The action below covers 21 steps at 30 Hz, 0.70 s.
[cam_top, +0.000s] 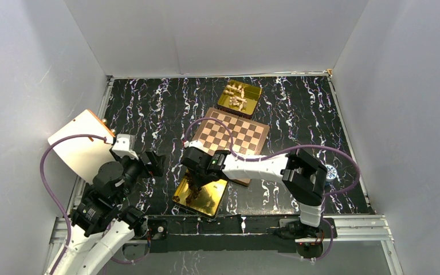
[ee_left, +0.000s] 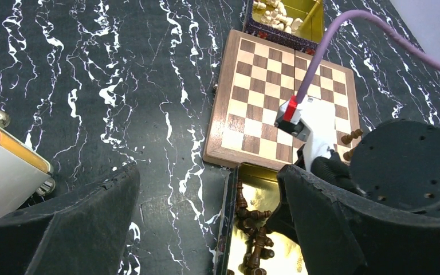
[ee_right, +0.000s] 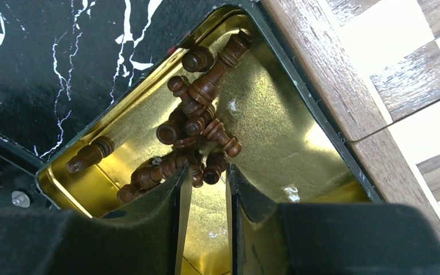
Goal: Set up the chess pieces on the board
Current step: Pick up the chess piece from the storage box.
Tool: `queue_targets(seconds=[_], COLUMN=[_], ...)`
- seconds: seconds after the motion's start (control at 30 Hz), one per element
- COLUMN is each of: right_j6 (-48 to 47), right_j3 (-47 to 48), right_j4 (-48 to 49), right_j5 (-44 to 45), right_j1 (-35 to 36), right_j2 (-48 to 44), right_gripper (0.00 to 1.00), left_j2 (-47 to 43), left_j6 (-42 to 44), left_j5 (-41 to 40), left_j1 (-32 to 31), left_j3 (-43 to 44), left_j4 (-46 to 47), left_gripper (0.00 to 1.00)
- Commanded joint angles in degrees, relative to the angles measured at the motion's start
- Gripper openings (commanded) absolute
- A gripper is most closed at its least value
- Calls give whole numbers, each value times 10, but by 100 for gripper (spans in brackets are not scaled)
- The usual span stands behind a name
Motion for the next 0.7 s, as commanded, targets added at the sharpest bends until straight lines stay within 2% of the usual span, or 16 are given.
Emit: queue_targets(seconds=[0.0, 0.67], right_j6=[5, 16], right_j3=[37, 57], right_j4=[2, -55], right_j5=[3, 33], right_j1=[4, 23], right_j2=[17, 45], right_gripper=[36, 35], left_j2=[-12, -11], left_j6=[2, 3], left_j5=[-15, -16], left_j1=[4, 4], left_j3=[-5, -5], left_j4=[4, 3], left_gripper=[94, 94])
